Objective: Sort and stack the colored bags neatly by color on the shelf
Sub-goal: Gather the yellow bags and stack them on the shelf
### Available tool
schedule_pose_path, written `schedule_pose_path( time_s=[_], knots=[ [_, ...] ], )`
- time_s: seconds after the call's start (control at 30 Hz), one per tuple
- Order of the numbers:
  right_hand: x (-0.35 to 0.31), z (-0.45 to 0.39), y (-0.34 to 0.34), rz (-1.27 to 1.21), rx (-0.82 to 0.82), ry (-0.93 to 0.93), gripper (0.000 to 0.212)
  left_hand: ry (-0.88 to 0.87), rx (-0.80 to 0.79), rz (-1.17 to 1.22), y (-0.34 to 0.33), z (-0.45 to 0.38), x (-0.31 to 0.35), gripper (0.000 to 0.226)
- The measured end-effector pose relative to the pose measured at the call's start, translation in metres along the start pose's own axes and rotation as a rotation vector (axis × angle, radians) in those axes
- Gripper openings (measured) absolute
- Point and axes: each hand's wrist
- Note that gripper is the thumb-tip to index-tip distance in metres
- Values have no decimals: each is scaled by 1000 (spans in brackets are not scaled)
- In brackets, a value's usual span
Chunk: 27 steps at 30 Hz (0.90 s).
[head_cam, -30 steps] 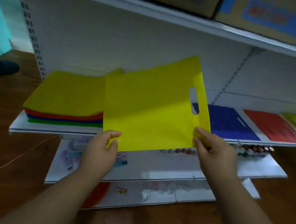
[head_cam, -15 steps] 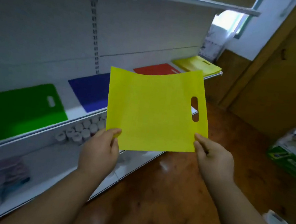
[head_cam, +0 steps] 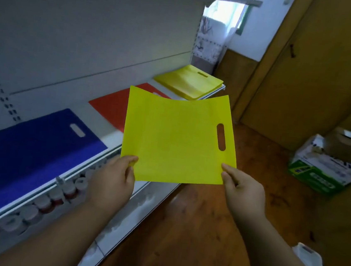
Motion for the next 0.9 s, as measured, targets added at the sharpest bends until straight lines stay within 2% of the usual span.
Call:
schedule_pose_path(
  time_s=[0.2, 0.3, 0.43, 0.57, 0.77, 0.9],
  knots=[
    [21, -91, 17, 51, 129, -67, 27, -110, -18, 35, -48, -108, 37, 31],
    [48, -127, 12, 94, 161, -59, 26, -145, -49, 20, -81, -144, 47, 38],
    [83, -201, 5, 104, 115, -63, 26, -139, -74, -31, -130, -191, 66, 36],
    [100, -286, 0, 115, 28, 17, 26, -33, -57, -49, -163, -231, 87, 31],
    [86, -413, -17, 136, -79, 125, 28, 86, 25, -142, -183, -301, 107, 31],
    [68, -470, -50, 135, -174, 178, 28, 137, 82, -240, -191, -333, 86, 30]
  ],
)
Point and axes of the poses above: each hand's wrist, its own z-axis away from the middle knuckle, its own y-axis out of the back of the hand, x = y × z, and after that the axes turned 8 degrees about -y, right-handed
